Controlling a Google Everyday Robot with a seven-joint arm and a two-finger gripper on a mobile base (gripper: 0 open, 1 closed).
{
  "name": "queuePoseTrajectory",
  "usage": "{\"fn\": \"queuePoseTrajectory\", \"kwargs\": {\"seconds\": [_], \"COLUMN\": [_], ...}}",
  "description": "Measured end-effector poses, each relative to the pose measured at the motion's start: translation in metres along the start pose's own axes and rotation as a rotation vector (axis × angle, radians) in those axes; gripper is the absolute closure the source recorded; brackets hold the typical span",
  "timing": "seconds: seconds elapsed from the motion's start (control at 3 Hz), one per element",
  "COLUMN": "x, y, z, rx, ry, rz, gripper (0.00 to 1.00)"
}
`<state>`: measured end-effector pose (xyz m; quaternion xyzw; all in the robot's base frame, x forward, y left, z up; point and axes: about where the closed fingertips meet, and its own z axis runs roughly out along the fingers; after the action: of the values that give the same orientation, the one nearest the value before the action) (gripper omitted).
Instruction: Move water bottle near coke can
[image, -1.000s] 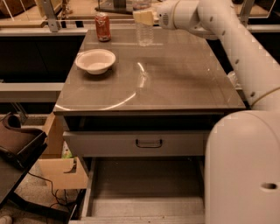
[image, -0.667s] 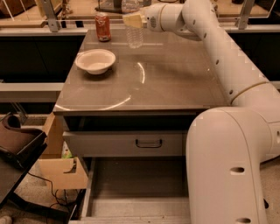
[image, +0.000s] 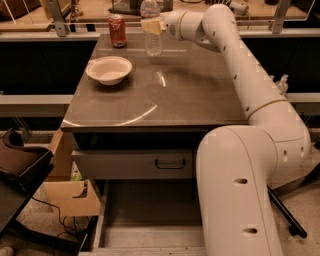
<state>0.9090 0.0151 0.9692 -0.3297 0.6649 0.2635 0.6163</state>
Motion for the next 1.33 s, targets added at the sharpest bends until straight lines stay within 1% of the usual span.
{"fn": "queuePoseTrajectory", "kwargs": {"seconds": [0.33,0.67,1.0,1.33], "x": [0.015,0.023,0.028,0.03], "y": [-0.019,-0.028,-0.031,-0.033], "z": [0.012,0.024,0.041,0.054], "rx": [0.055,0.09,0.112,0.124], "ry": [0.011,0.029,0.026,0.006], "rz": [0.015,0.012,0.012,0.014], "gripper": [1.0,1.0,1.0,1.0]}}
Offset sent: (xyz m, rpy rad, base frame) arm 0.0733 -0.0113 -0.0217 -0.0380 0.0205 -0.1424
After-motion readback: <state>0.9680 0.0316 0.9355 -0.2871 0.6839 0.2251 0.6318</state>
